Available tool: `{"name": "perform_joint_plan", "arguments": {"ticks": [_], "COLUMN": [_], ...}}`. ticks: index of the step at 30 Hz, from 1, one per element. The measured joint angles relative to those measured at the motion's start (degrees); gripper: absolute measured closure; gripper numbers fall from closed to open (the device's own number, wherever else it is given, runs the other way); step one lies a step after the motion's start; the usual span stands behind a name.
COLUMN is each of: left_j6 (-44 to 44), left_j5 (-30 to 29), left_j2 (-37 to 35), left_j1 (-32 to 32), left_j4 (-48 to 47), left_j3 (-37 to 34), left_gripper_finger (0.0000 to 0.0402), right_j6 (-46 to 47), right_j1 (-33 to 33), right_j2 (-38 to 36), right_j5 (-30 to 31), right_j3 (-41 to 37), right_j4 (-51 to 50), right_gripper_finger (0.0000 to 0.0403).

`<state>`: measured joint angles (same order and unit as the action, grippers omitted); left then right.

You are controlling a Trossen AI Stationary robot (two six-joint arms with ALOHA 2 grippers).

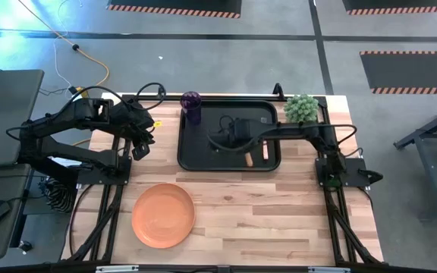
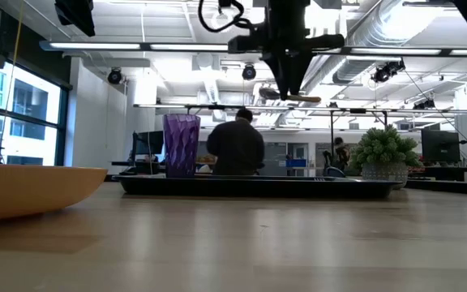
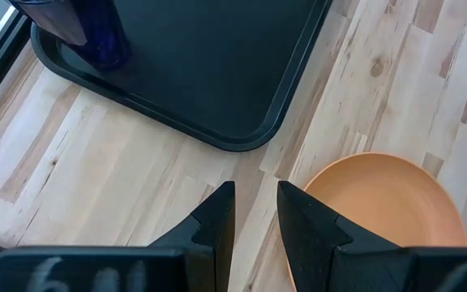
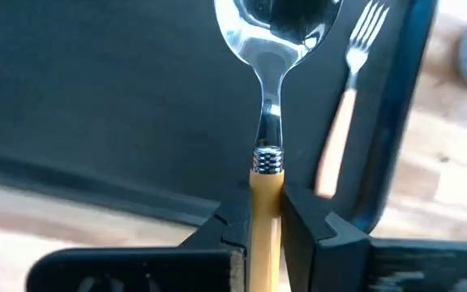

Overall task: Pick and place plate/cup/fork/spoon on tray
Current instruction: Put the brown spoon to the left of the orange fork on the tray

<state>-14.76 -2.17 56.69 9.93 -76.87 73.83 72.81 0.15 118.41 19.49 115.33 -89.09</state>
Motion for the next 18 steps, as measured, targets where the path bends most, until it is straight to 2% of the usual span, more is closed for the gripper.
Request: {"name": "perform_joint_plan", "arguments": {"ticks": [11,18], "left_j6": [-0.08,-0.04], "left_j5": [0.00,-0.42], "left_j2": [0.00,0.02], "left_j1": [0.00,0.00], "left_j4": [0.06,0.08], "left_j3": [-0.01,-0.01], "left_gripper_finger": [0.0316,0.0316], "right_j6": [-12.24,-18.72], "right_j1": [-8.36,-11.07], "right_j2": [-0.76,-0.85], "right_j5": [2.02,1.94], "right_j3": [0.00,0.00], "right_j4": [-0.95,-0.93], "right_gripper_finger": [0.0382,0.0382]}}
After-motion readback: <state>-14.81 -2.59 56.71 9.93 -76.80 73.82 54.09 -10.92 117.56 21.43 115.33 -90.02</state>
